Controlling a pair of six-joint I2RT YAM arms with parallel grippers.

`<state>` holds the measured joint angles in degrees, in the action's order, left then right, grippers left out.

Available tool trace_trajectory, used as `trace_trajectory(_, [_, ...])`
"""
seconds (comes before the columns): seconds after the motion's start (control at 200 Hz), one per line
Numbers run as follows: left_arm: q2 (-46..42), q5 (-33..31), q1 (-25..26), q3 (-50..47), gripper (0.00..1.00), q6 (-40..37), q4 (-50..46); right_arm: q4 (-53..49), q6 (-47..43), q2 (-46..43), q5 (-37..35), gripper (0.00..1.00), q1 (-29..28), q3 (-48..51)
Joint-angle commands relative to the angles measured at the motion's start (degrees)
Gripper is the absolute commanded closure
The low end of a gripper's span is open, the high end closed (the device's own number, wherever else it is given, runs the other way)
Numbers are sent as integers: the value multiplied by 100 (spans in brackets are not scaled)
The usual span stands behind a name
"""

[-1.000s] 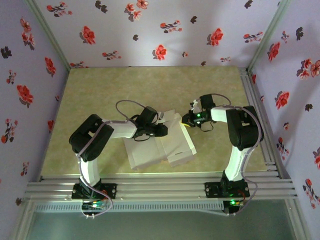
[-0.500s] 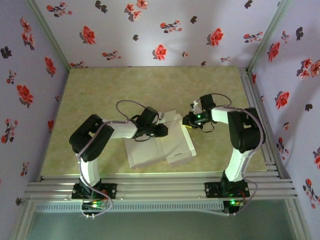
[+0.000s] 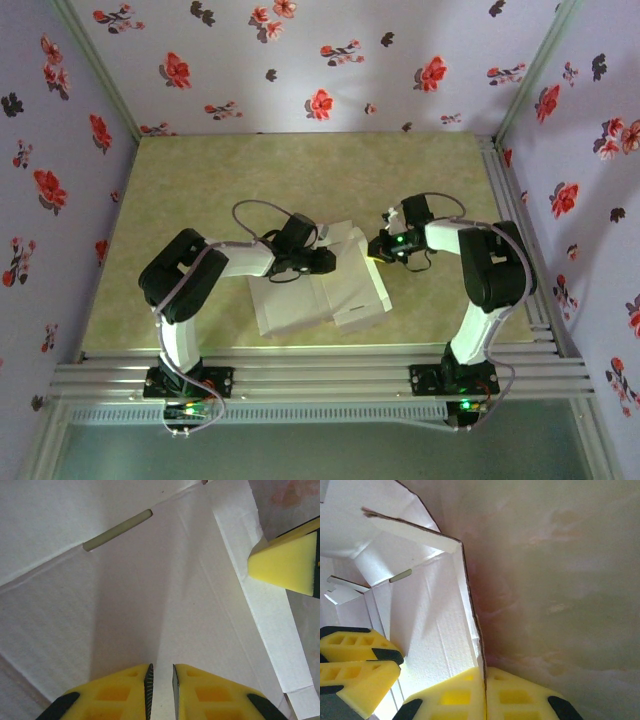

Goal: Fold the paper box

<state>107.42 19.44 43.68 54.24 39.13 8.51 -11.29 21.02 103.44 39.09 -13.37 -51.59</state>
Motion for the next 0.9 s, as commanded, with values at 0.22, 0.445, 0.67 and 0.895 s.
trace_trajectory(0.22, [188, -183, 97, -19, 79, 86, -297, 128, 70, -132, -200, 83, 24, -167])
trace_trajectory(0.445, [213, -177, 136, 42, 80, 66, -315, 467, 214, 26, 105, 80, 10, -251])
trace_trajectory(0.67, [218, -173, 150, 34, 80, 102, -298, 352, 123, 213, 125, 80, -77, -440])
trace_trajectory(0.895, [223, -153, 151, 17, 80, 138, -245, -96, -302, 5, -147, 80, -123, -280])
